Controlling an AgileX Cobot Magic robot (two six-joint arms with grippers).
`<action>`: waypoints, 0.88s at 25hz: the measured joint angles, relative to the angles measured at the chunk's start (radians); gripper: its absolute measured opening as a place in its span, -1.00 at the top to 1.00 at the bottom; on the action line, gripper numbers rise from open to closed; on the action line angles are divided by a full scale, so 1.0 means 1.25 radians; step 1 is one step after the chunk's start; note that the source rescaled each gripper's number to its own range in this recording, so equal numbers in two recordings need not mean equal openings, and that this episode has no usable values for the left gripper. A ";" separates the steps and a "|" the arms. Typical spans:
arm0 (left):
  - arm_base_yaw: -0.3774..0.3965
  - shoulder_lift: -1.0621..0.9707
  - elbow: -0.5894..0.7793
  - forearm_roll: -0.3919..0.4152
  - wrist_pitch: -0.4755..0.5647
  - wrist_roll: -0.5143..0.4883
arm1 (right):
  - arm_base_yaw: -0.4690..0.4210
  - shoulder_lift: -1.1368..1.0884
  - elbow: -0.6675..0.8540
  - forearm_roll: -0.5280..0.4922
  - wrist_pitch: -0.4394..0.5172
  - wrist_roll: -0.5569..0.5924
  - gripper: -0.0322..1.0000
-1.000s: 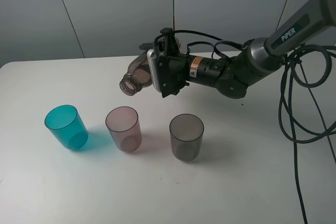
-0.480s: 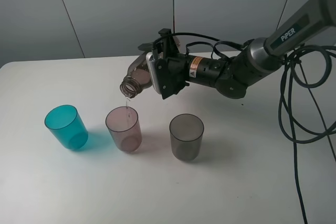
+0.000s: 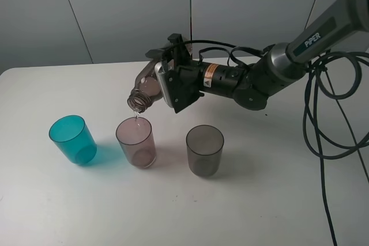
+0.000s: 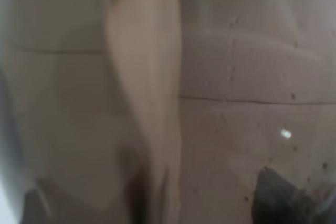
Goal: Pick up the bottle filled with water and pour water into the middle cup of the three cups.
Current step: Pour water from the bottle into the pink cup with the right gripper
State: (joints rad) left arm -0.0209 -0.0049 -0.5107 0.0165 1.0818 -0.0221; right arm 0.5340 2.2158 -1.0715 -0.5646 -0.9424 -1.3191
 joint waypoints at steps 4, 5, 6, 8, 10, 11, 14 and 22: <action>0.000 0.000 0.000 0.000 0.000 0.000 | 0.000 0.000 0.000 0.000 0.000 -0.021 0.94; 0.000 0.000 0.000 0.000 0.000 0.000 | 0.000 0.000 0.000 0.000 0.000 -0.027 0.94; 0.000 0.000 0.000 0.000 0.000 0.000 | 0.000 0.000 0.000 0.001 0.000 -0.032 0.94; 0.000 0.000 0.000 0.000 0.000 0.000 | 0.000 0.000 0.000 0.006 0.000 -0.046 0.94; 0.000 0.000 0.000 0.000 0.000 0.000 | 0.000 0.000 0.000 0.006 0.000 -0.059 0.94; 0.000 0.000 0.000 0.000 0.000 0.000 | 0.000 0.000 0.000 0.006 -0.001 -0.063 0.94; 0.000 0.000 0.000 0.000 0.000 0.000 | 0.000 0.000 0.000 0.008 -0.002 -0.080 0.94; 0.000 0.000 0.000 0.000 0.000 0.000 | 0.000 0.000 0.000 0.020 -0.019 -0.108 0.94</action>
State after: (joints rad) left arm -0.0209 -0.0049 -0.5107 0.0165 1.0818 -0.0221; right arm 0.5340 2.2158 -1.0715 -0.5401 -0.9666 -1.4538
